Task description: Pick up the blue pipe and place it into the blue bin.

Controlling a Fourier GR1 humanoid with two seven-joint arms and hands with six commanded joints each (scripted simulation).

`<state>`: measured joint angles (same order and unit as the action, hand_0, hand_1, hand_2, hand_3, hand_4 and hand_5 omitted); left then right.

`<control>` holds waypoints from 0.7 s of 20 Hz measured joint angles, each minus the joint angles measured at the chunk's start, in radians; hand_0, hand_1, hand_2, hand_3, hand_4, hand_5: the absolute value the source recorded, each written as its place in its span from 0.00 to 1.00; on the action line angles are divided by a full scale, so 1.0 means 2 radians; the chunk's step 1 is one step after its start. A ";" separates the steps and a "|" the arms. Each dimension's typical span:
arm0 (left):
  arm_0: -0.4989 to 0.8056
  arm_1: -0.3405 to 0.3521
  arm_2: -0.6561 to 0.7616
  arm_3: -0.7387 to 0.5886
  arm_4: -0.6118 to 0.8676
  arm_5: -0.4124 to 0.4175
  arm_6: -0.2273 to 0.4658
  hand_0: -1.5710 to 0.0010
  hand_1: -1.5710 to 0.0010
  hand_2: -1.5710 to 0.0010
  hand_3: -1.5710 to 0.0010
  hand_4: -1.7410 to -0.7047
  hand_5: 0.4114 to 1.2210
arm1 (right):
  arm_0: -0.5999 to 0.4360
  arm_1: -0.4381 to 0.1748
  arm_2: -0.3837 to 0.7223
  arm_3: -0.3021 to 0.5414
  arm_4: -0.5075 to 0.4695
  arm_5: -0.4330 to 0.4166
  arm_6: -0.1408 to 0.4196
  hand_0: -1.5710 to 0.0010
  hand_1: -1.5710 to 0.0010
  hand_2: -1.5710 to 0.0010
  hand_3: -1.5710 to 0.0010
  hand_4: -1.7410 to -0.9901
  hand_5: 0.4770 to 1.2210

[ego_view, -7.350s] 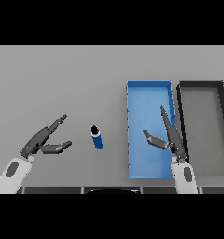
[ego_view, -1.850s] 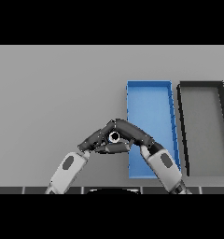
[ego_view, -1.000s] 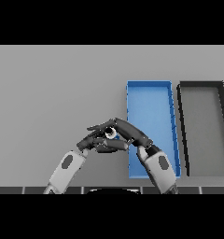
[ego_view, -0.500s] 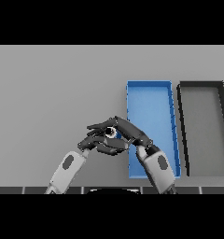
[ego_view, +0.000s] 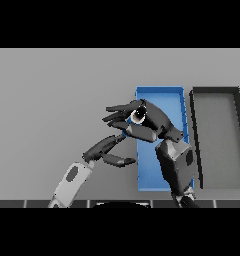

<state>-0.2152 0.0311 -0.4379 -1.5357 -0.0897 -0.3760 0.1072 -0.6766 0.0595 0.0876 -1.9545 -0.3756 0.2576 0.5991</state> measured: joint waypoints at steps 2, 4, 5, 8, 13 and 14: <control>0.003 0.005 0.000 -0.002 0.001 -0.004 -0.009 1.00 1.00 1.00 1.00 0.76 0.07 | -0.041 -0.027 -0.043 0.007 -0.016 -0.027 -0.002 0.00 0.00 0.00 0.00 0.32 1.00; 0.003 0.008 0.002 -0.011 0.004 -0.004 -0.013 1.00 1.00 1.00 1.00 0.77 0.07 | -0.072 -0.050 -0.076 0.026 -0.011 -0.048 -0.001 0.00 0.00 0.00 0.00 0.32 1.00; 0.010 0.014 0.001 -0.020 0.006 -0.007 -0.021 1.00 1.00 1.00 1.00 0.76 0.07 | -0.076 -0.064 -0.088 0.035 0.001 -0.047 -0.005 0.00 0.00 0.00 0.00 0.32 1.00; 0.019 0.019 0.002 -0.027 0.005 -0.005 -0.011 1.00 1.00 1.00 1.00 0.76 0.07 | -0.076 -0.094 -0.123 0.064 0.025 -0.048 -0.007 0.00 0.00 0.00 0.00 0.32 1.00; 0.011 0.014 0.006 -0.030 0.009 0.000 0.001 1.00 1.00 1.00 1.00 0.77 0.07 | -0.022 -0.117 -0.157 0.090 0.059 -0.044 0.005 0.00 0.00 0.00 0.00 0.32 1.00; 0.008 0.015 0.007 -0.026 0.005 0.002 0.002 1.00 1.00 1.00 1.00 0.77 0.07 | -0.002 -0.116 -0.156 0.088 0.063 -0.042 0.005 0.00 0.00 0.00 0.00 0.32 1.00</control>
<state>-0.1986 0.0610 -0.4239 -1.5879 -0.0797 -0.3718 0.1109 -0.6812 -0.1719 -0.2253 -1.7793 -0.2492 0.1731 0.6096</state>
